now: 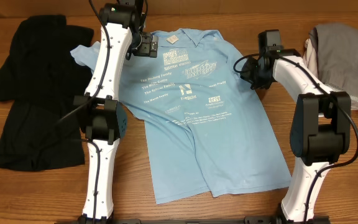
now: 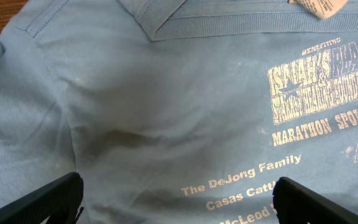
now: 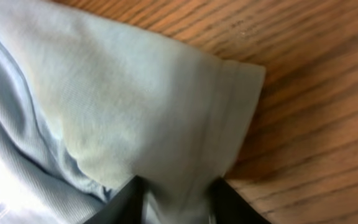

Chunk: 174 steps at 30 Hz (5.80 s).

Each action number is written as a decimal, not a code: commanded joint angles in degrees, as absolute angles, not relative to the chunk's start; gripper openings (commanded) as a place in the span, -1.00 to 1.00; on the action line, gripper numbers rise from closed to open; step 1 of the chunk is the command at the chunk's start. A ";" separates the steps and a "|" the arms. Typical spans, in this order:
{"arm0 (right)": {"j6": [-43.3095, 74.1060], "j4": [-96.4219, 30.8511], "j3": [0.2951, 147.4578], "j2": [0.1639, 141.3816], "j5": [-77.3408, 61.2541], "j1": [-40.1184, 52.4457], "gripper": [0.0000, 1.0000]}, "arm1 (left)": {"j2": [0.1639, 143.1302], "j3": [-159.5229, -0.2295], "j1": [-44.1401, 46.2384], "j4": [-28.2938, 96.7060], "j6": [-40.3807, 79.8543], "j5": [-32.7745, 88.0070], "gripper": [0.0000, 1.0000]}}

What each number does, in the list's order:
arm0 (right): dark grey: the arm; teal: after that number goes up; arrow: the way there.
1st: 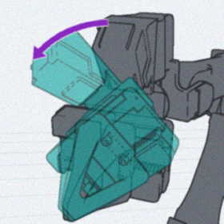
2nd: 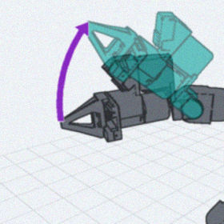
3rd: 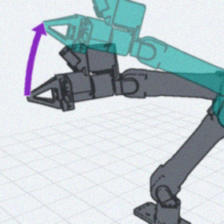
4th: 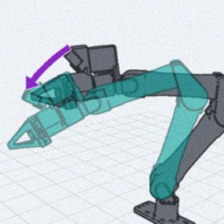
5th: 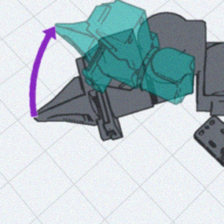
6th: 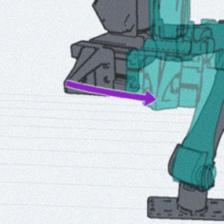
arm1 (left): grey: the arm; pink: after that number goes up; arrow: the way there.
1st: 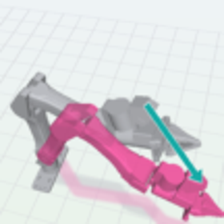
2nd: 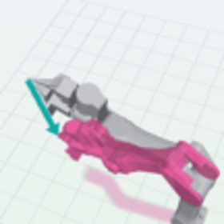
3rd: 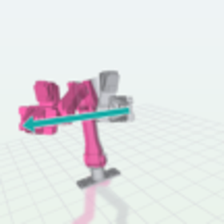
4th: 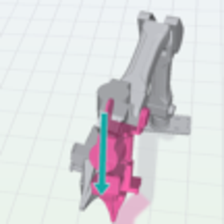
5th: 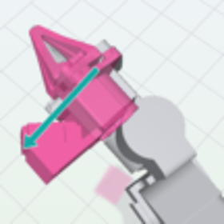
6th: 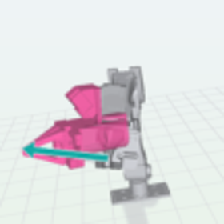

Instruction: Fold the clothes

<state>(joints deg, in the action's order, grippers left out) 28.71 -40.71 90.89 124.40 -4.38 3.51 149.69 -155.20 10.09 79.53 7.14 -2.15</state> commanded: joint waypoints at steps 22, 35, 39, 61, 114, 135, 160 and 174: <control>28.12 -13.47 98.70 126.13 -4.34 -7.20 -0.71 | 150.43 -155.74 9.80 78.28 6.44 -3.60 1.00; 28.12 -23.14 98.76 123.94 -0.45 -7.97 1.00 | 150.43 -155.74 9.67 76.79 4.47 -3.60 1.00; 28.12 -37.04 98.76 118.85 -4.23 -8.01 1.00 | 150.43 -155.74 9.65 76.64 1.50 -3.68 1.00; 26.06 -86.06 98.02 104.14 -7.18 7.05 0.86 | 131.46 -155.96 9.30 96.82 3.40 0.19 1.00; 36.21 -43.42 50.19 100.05 -7.81 -9.65 0.81 | 114.76 -108.09 17.91 57.98 2.79 -4.64 1.00; 30.98 -38.02 56.05 100.62 -21.10 -34.68 0.81 | 125.56 -108.09 16.99 56.95 -0.51 -6.66 1.00; 23.79 -67.05 67.57 90.21 -14.52 -1.61 0.96 | 127.09 -108.09 3.01 52.18 -1.30 2.61 1.00; 40.45 -52.69 47.53 90.21 -13.45 8.54 1.00 | 127.09 -108.09 3.03 52.36 -1.32 2.61 1.00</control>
